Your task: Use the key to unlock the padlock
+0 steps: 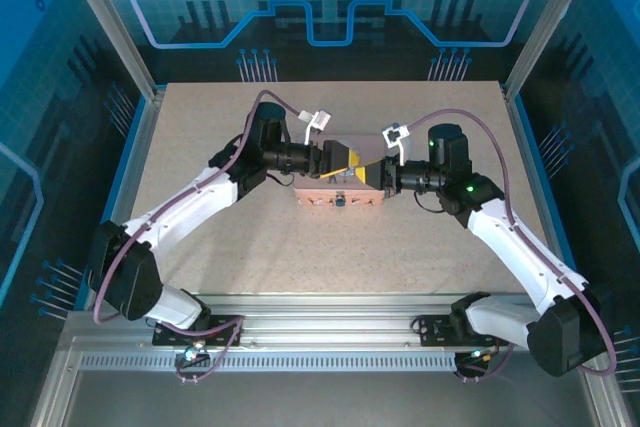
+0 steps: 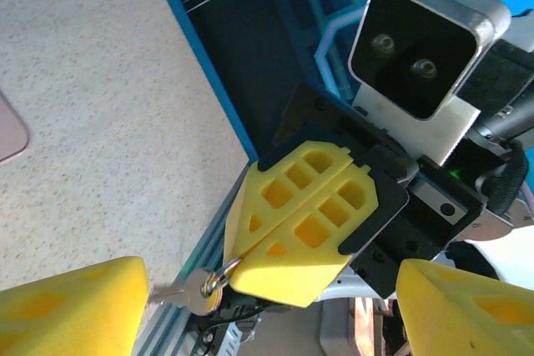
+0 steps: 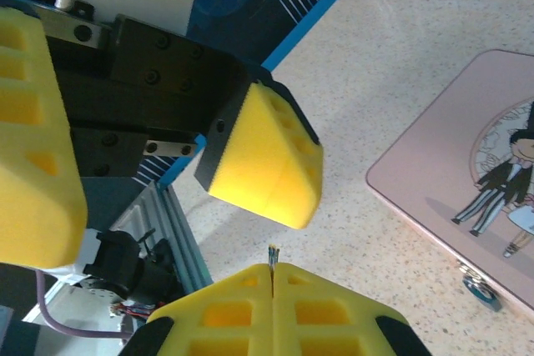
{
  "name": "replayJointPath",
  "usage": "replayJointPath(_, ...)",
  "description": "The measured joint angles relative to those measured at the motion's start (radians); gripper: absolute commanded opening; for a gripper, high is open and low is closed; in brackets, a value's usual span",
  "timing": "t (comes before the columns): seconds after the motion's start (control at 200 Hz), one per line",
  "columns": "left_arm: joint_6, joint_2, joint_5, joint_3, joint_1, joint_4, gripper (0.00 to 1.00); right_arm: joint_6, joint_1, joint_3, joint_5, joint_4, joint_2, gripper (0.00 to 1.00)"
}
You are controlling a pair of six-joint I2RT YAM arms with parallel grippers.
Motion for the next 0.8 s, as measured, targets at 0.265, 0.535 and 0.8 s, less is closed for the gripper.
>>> replayJointPath(0.265,-0.027,0.0,0.037,-0.02,-0.008,0.104,0.66,0.055,0.0,0.0,-0.032,0.043,0.0,0.0)
replayJointPath(0.535,-0.058,0.001,0.06,-0.029,-0.013,0.161,0.38,0.08,-0.003,0.0,-0.051,0.078,-0.007,0.0)
replayJointPath(0.8,-0.065,0.001,0.065,-0.033,-0.014,0.172,0.45,0.102,-0.02,0.0,-0.064,0.089,-0.017,0.0)
